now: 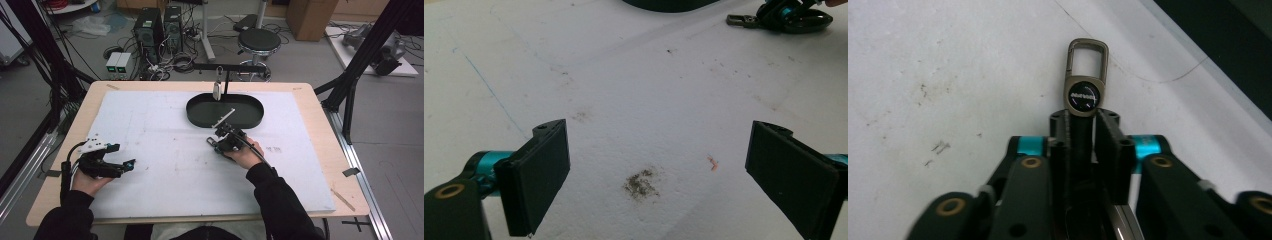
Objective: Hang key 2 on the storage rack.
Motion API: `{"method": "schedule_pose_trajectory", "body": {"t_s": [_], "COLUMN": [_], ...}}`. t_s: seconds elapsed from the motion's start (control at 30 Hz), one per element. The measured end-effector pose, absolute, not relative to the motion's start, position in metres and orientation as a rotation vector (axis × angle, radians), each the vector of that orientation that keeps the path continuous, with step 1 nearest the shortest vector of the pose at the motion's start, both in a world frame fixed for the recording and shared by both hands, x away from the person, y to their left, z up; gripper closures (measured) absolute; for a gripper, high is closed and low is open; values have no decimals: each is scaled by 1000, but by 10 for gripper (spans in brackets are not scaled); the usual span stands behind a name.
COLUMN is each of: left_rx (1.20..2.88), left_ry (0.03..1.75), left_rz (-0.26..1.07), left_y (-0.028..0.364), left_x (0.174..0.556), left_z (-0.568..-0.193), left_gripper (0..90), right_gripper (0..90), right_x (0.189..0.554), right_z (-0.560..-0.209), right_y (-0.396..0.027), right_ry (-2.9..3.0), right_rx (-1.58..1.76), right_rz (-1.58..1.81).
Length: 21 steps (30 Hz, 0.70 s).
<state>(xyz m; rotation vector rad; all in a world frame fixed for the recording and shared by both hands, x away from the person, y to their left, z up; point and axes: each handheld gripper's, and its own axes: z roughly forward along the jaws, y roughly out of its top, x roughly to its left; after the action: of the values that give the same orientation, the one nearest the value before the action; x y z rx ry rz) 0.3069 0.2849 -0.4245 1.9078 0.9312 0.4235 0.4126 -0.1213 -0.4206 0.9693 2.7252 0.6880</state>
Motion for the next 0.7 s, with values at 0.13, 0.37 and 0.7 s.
{"method": "schedule_pose_trajectory", "body": {"t_s": [0.13, 0.37, 0.7], "left_rx": [1909, 1906, 1898], "left_ry": [929, 933, 937], "left_rz": [422, 419, 417], "left_y": [286, 286, 288], "left_x": [308, 309, 310], "left_z": [-425, -426, -426], "left_gripper": [111, 111, 111], "right_gripper": [828, 846, 846], "right_x": [410, 410, 414], "right_z": [-420, -417, -408], "right_y": [-120, -123, -136], "right_ry": [2718, 2709, 2674], "right_rx": [948, 946, 1027], "right_rz": [667, 694, 787]}}
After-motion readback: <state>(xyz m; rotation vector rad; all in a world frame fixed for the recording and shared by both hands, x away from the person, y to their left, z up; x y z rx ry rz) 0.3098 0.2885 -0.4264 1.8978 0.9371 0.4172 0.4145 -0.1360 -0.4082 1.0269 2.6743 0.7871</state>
